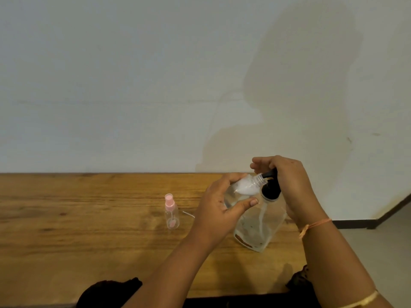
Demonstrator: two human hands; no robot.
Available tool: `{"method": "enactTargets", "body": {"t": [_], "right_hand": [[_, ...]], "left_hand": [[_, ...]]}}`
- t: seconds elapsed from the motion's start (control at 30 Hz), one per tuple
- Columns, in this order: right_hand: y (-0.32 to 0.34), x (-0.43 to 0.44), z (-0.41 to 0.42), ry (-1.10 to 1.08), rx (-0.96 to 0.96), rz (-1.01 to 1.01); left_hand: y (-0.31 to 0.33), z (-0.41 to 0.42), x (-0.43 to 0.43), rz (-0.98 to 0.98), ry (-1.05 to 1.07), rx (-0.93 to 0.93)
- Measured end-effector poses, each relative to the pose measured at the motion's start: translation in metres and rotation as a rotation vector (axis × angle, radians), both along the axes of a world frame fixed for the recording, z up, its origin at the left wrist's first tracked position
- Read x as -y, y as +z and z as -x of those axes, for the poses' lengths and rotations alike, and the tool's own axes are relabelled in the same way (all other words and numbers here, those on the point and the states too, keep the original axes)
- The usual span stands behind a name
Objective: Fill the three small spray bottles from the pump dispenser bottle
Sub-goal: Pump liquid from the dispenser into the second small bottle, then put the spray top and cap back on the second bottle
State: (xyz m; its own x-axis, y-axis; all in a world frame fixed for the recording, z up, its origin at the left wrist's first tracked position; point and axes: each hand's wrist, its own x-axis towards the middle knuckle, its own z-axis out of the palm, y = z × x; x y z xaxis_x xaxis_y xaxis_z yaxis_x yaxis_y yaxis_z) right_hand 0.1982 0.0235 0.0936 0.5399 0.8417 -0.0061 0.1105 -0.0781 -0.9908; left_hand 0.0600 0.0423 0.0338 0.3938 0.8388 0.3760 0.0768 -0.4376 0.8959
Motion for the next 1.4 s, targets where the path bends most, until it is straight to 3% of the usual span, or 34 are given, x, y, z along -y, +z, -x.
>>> {"method": "enactTargets", "body": {"t": [0.23, 0.7, 0.83, 1.0, 1.13, 1.2, 1.4], "right_hand": [[0.000, -0.001, -0.001, -0.034, -0.029, -0.058], [-0.005, 0.009, 0.012, -0.230, 0.043, -0.277], [-0.011, 0.025, 0.022, -0.224, 0.273, -0.354], [-0.025, 0.035, 0.034, -0.294, 0.937, -0.497], [-0.033, 0.038, 0.054, -0.141, 1.089, -0.571], [-0.044, 0.035, 0.064, 0.037, 1.095, -0.477], [-0.087, 0.014, 0.080, 0.515, 1.025, 0.205]], "left_hand": [[0.000, 0.001, 0.002, 0.169, 0.018, 0.137], [0.007, 0.025, 0.002, 0.249, 0.168, 0.210], [0.006, 0.036, 0.006, 0.287, 0.235, 0.195], [0.010, 0.050, 0.019, 0.347, 0.265, 0.164], [0.009, 0.065, 0.024, 0.432, 0.303, 0.173], [0.007, 0.071, 0.024, 0.467, 0.307, 0.150], [0.000, 0.076, 0.015, 0.516, 0.327, 0.056]]}}
